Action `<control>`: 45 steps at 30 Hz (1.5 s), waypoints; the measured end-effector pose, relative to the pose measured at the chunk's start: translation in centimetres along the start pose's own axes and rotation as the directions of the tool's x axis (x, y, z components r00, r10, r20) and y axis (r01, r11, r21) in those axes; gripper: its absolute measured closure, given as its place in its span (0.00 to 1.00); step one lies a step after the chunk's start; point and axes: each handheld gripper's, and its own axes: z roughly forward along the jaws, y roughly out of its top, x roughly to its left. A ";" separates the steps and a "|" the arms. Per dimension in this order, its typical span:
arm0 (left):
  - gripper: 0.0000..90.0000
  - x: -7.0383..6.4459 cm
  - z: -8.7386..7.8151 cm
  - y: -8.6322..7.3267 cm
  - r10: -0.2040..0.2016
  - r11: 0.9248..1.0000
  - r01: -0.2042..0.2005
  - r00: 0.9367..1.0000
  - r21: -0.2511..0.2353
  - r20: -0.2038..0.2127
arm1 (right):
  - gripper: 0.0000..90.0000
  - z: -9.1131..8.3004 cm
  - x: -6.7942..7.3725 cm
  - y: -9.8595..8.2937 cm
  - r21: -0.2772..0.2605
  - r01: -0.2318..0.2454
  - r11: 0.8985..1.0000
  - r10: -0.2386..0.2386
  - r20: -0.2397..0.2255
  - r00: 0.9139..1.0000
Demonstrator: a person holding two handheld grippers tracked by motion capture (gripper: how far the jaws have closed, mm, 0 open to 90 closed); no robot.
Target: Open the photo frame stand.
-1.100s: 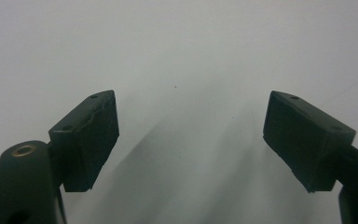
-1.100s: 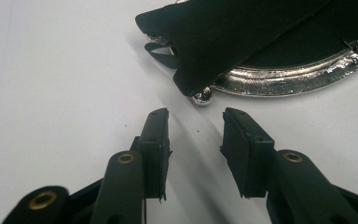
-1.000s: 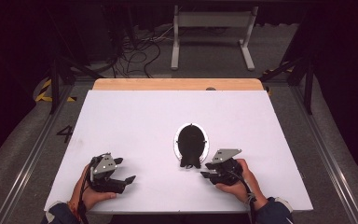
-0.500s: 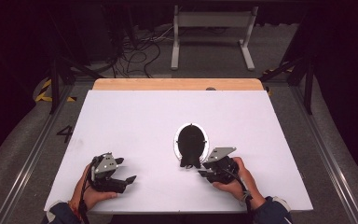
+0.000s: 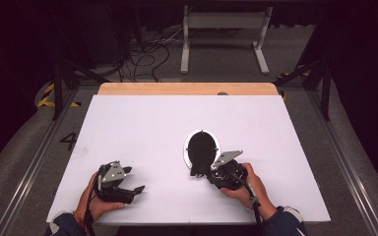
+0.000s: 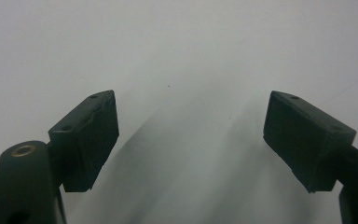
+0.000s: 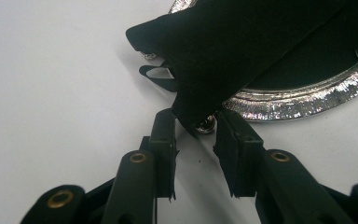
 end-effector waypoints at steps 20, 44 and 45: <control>0.20 -0.1 0.1 0.1 0.010 1.000 -0.010 1.000 0.006 0.002 | 0.71 0.2 -1.7 -1.4 -0.120 -0.184 0.976 0.164 -0.160 0.974; 0.20 0.0 0.7 1.2 0.024 1.000 -0.024 1.000 -0.003 0.013 | 0.60 1.5 -4.8 -1.2 -0.165 -0.565 0.808 0.449 -0.446 0.774; 0.20 0.2 0.6 1.6 0.018 1.000 -0.018 1.000 -0.026 0.018 | 0.58 1.6 -4.8 -1.1 -0.163 -0.582 0.797 0.463 -0.454 0.762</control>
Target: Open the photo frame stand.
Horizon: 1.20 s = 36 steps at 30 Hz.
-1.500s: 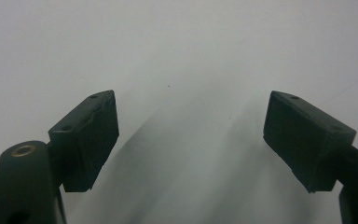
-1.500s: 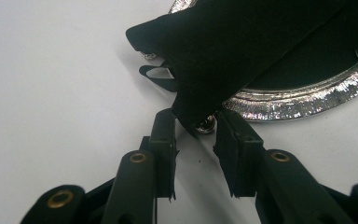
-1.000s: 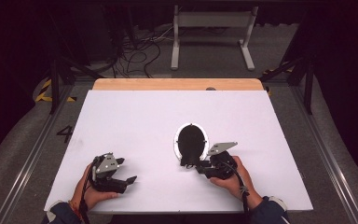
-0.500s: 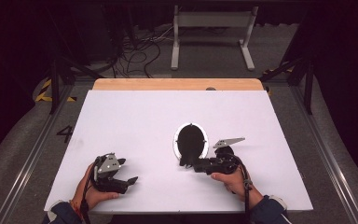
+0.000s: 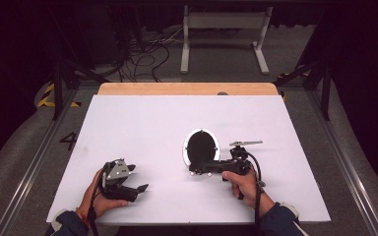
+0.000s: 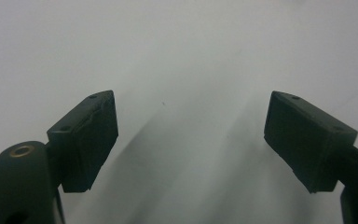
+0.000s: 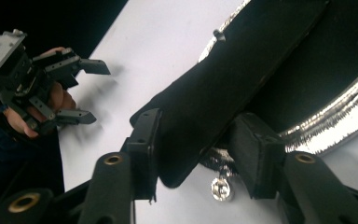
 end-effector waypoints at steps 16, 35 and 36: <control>0.19 0.6 2.6 3.5 0.044 0.996 -0.044 0.999 -0.072 -0.009 | 0.63 1.1 -1.3 0.9 -0.061 -0.091 0.994 0.089 -0.036 0.995; 0.18 2.4 9.1 8.4 -0.044 0.997 0.051 0.991 -0.055 0.129 | 0.68 0.9 -0.8 1.0 -0.069 0.045 0.997 -0.047 -0.027 0.999; 0.18 2.4 9.4 8.7 -0.040 0.997 0.048 0.990 -0.058 0.133 | 0.68 0.9 -0.7 1.0 -0.071 0.062 0.996 -0.064 -0.023 0.998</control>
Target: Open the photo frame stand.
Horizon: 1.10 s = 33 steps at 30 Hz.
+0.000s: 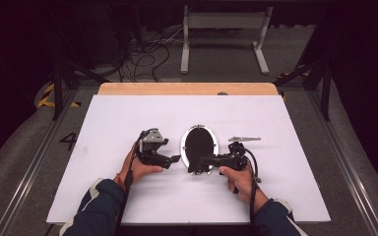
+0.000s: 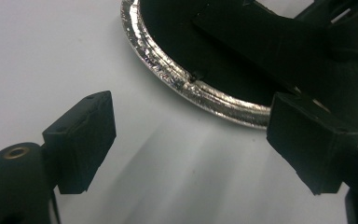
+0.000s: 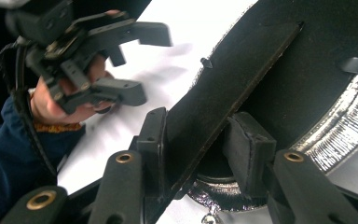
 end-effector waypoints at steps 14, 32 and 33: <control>0.30 -0.3 2.2 0.8 -0.019 1.000 0.018 0.994 0.012 0.104 | 0.71 -0.3 0.8 0.0 0.004 0.145 0.989 -0.145 0.009 0.989; 0.61 0.1 0.7 0.7 -0.003 0.999 0.011 0.980 -0.038 0.199 | 0.74 -1.0 1.7 -0.1 0.021 0.205 0.979 -0.205 0.011 0.979; 0.63 0.1 0.7 0.7 -0.003 0.999 0.011 0.980 -0.038 0.199 | 0.74 -1.0 1.7 -0.1 0.021 0.205 0.979 -0.205 0.011 0.979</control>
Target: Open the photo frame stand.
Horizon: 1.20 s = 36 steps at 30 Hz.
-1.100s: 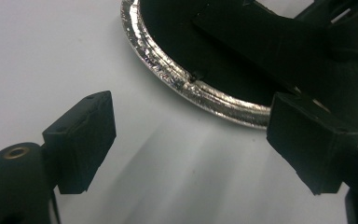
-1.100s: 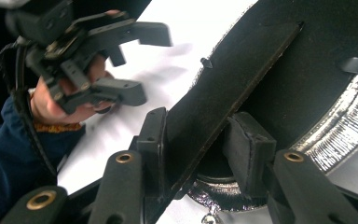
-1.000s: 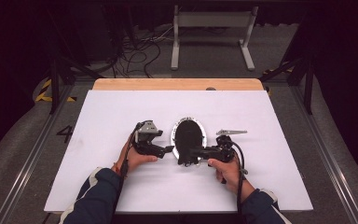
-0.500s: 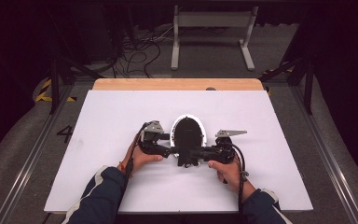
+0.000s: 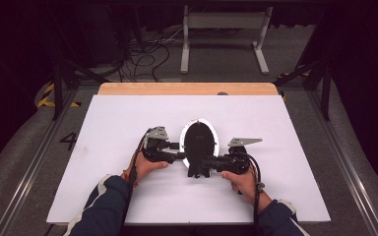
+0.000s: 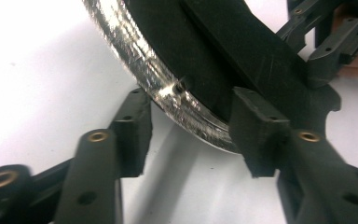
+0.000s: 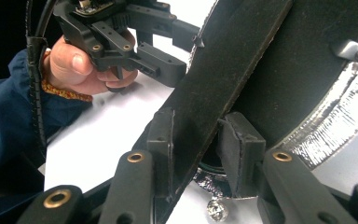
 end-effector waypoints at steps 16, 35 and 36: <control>0.70 -1.2 0.4 0.4 0.070 0.997 -0.070 0.998 0.015 0.007 | 0.77 -0.1 0.0 0.2 0.001 0.022 1.000 -0.022 0.037 0.999; 0.74 -1.5 0.4 0.4 0.093 0.995 -0.092 0.996 -0.046 0.011 | 0.88 0.3 0.8 0.6 0.010 0.113 0.994 -0.113 0.051 0.992; 0.75 -1.5 0.4 0.4 0.093 0.995 -0.093 0.996 -0.045 0.008 | 0.88 0.3 0.8 0.6 0.009 0.112 0.994 -0.113 0.049 0.992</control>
